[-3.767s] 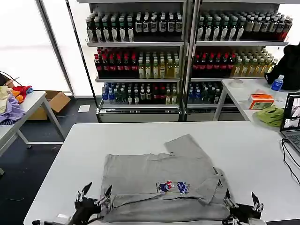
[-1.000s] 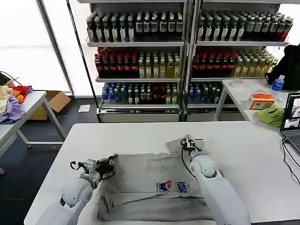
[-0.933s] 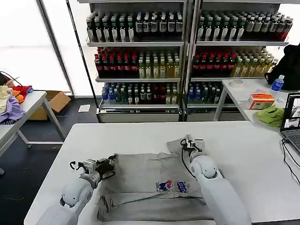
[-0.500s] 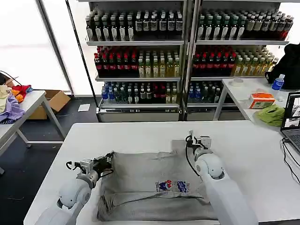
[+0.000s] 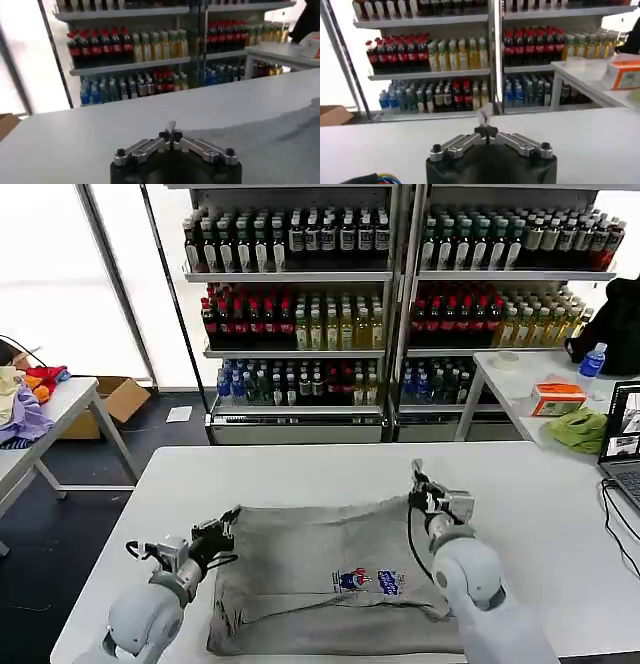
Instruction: Fold and organize the clothes.
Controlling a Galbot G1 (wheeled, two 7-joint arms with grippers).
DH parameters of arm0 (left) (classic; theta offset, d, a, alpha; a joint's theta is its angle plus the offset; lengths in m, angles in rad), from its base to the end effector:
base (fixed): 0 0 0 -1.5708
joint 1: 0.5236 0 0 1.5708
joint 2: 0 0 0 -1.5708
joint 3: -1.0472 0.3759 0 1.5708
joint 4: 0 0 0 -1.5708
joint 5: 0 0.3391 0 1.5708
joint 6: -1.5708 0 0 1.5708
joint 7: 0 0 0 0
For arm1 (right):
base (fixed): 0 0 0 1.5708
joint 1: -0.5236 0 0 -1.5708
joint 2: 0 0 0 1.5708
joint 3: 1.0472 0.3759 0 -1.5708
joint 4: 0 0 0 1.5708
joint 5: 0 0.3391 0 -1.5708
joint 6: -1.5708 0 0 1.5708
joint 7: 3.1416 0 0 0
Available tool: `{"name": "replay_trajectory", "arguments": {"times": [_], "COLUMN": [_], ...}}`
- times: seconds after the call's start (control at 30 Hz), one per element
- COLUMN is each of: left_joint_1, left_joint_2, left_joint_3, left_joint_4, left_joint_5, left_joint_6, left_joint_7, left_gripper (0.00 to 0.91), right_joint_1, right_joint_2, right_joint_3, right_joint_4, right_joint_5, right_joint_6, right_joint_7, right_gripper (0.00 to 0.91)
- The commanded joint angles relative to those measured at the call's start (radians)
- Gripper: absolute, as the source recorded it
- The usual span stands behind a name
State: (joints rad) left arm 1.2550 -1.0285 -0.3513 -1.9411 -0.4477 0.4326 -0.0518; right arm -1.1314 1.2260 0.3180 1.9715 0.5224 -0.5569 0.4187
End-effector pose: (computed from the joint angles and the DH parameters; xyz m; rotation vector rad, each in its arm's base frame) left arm 0.2542 0.0842 -0.3038 -0.3707 -2.7266 -0.1499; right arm 0.2835 -0.0224 -0.2757 -0.0277 -2.7699 -0.0712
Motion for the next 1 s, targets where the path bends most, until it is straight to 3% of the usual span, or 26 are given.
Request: {"name": "replay_trajectory", "arguments": {"times": [0.03, 0.43, 0.87, 0.9, 0.93, 0.97, 1.0], "left_joint_1": [0.161, 0.233, 0.257, 0.257, 0.258, 0.259, 0.26], "left_joint_2": [0.014, 0.017, 0.021, 0.021, 0.02, 0.019, 0.017], "left_joint_3": [-0.015, -0.025, -0.031, -0.03, -0.028, -0.027, -0.025], "left_joint_4": [-0.103, -0.126, -0.132, -0.132, -0.132, -0.134, -0.134], "left_joint_5": [0.032, 0.059, 0.072, 0.075, 0.08, 0.084, 0.088], "left_joint_6": [-0.012, -0.012, -0.019, -0.019, -0.018, -0.018, -0.017], "left_joint_7": [0.0, 0.008, 0.022, 0.026, 0.029, 0.031, 0.032], "left_gripper": [0.0, 0.0, 0.0, 0.05, 0.282, 0.907, 0.907], "right_joint_1": [-0.274, -0.473, -0.518, -0.517, -0.514, -0.511, -0.507], "right_joint_2": [-0.002, -0.04, -0.028, -0.028, -0.027, -0.026, -0.024], "right_joint_3": [0.054, 0.195, 0.163, 0.158, 0.152, 0.147, 0.14], "right_joint_4": [0.14, 0.276, 0.285, 0.278, 0.272, 0.262, 0.252], "right_joint_5": [-0.015, 0.031, -0.031, -0.039, -0.048, -0.054, -0.063], "right_joint_6": [0.01, 0.026, 0.041, 0.043, 0.045, 0.047, 0.052], "right_joint_7": [0.038, 0.072, 0.078, 0.077, 0.076, 0.077, 0.076], "right_gripper": [0.0, 0.0, 0.0, 0.0, 0.0, 0.0, 0.0]}}
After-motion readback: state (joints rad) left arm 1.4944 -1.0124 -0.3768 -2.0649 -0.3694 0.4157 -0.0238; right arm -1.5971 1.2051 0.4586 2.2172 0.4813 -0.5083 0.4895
